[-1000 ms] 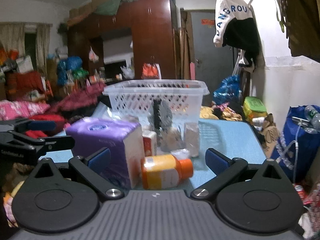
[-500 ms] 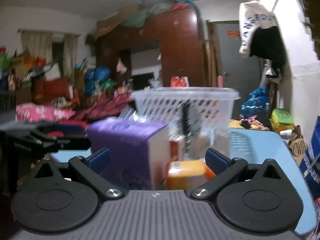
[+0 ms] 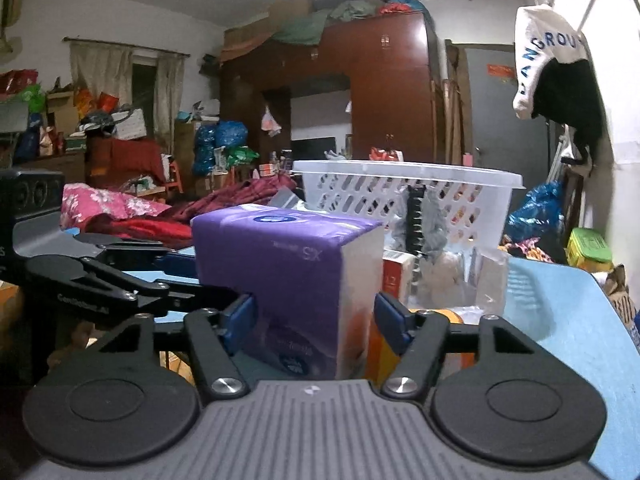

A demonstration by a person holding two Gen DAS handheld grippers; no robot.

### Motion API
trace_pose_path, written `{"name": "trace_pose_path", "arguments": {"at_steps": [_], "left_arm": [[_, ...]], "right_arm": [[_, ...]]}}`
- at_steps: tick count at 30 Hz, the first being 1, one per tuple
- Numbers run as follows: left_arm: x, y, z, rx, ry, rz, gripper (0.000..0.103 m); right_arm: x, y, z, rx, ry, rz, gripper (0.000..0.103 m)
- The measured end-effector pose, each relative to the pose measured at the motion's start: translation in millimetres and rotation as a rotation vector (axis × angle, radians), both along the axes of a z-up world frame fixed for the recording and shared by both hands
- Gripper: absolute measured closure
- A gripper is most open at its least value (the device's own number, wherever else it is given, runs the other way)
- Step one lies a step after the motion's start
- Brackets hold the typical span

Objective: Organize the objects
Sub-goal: 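Grasp the purple tissue box with the left gripper and lift it, then lower the purple tissue box into the white basket and open the left gripper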

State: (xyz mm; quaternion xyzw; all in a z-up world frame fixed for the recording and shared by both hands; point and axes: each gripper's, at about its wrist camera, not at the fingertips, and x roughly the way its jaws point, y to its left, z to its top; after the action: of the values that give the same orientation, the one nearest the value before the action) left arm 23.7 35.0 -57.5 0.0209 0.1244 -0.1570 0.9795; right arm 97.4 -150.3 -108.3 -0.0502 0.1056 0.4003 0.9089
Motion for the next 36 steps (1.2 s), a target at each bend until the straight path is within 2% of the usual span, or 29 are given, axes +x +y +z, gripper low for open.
{"name": "trace_pose_path", "arguments": {"at_steps": [4,7,11,15,17,20,21,23,25,27,31,36], "left_arm": [[-4.1,-6.8,-1.4,0.036,-0.030,0.019,0.045],[-12.4,-7.4,1.1,0.032,-0.071,0.029,0.045],[-26.6,-8.4,15.8,0.022,-0.142,0.025,0.045],[-26.2,-13.1,51.8,0.043,-0.222,0.017,0.045],[-15.9,-14.3,80.2,0.053,-0.253,0.010,0.045],[19.1,-8.7,132.2,0.039,-0.256,-0.018,0.045],[38.1,-2.9,150.4,0.012,-0.232,-0.027,0.045],[74.2,3.6,173.6,0.009,-0.204,-0.027,0.045],[114.2,10.5,184.8,0.000,-0.146,-0.013,0.045],[151.5,16.0,184.8,0.002,-0.088,0.008,0.045],[216.8,26.4,161.5,-0.018,0.093,0.040,0.045],[286.0,42.9,133.8,-0.116,0.375,0.085,0.044]], "right_arm": [[-5.7,4.7,-1.5,-0.041,-0.052,-0.027,0.048],[-11.7,2.2,-1.5,-0.035,-0.075,-0.034,0.051],[-26.6,1.6,10.5,-0.033,-0.161,-0.045,0.053],[-33.5,-2.3,37.7,-0.007,-0.233,-0.048,0.053],[-27.7,-3.6,59.5,0.008,-0.267,-0.055,0.053],[-9.5,-1.6,103.5,0.011,-0.323,-0.079,0.053],[2.3,1.0,119.5,0.009,-0.331,-0.085,0.053],[30.1,8.5,144.6,0.002,-0.309,-0.096,0.054],[66.7,17.0,161.3,0.002,-0.258,-0.098,0.054],[103.5,26.9,164.4,-0.021,-0.179,-0.097,0.054],[163.8,45.5,139.9,-0.077,-0.022,-0.109,0.054],[226.5,58.0,108.1,-0.129,0.213,-0.110,0.054]]}}
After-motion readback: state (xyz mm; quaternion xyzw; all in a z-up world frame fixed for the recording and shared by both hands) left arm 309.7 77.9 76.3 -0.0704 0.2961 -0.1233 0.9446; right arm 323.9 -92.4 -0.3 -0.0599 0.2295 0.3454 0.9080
